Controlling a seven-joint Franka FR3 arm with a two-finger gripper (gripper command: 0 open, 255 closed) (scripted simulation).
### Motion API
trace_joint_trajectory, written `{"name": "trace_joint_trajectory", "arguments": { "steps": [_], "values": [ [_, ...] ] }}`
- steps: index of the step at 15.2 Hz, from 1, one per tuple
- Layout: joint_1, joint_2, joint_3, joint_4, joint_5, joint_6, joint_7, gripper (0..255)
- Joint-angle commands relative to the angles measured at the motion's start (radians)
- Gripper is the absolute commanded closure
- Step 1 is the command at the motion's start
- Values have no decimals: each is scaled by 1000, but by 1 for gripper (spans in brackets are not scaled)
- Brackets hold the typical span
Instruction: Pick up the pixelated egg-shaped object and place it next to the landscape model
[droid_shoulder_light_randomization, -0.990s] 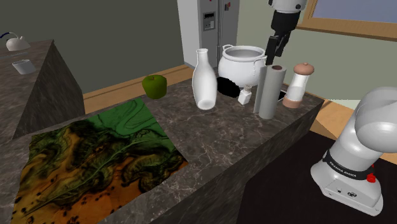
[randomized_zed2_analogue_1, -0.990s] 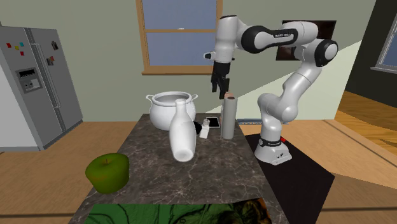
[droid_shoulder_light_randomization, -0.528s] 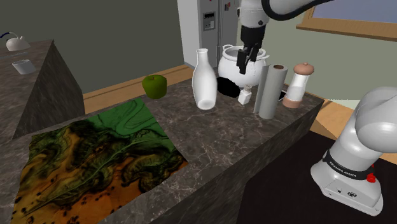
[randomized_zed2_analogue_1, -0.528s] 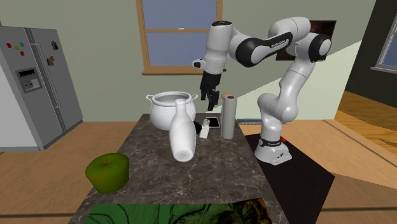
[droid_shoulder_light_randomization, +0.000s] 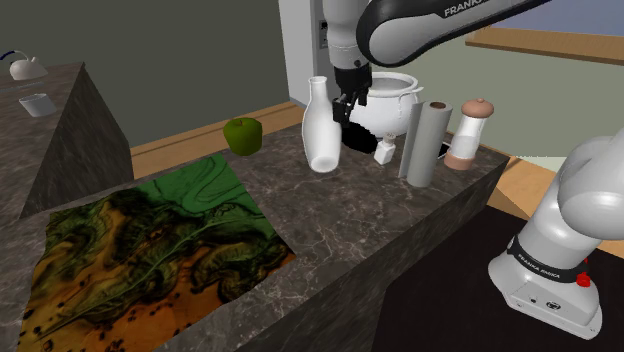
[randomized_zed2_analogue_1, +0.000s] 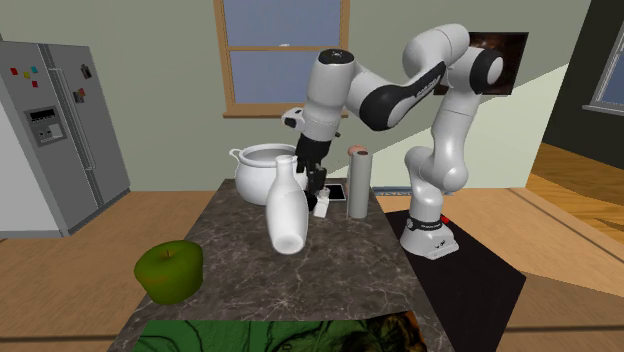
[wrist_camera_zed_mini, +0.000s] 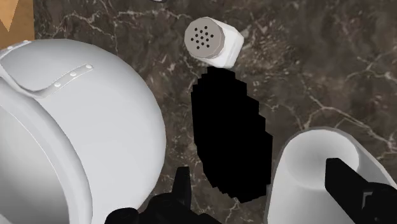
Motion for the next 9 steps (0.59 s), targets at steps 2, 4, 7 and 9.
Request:
{"name": "trace_joint_trajectory", "arguments": {
  "steps": [2,4,7,9],
  "values": [
    [-3,21,3,-18,-17,36,15,0],
    [-7,26,-1,-38,-22,62,18,0],
    [-11,35,-5,-63,-30,95,23,0],
    [-11,35,-5,-63,-31,95,23,0]
  ]
}}
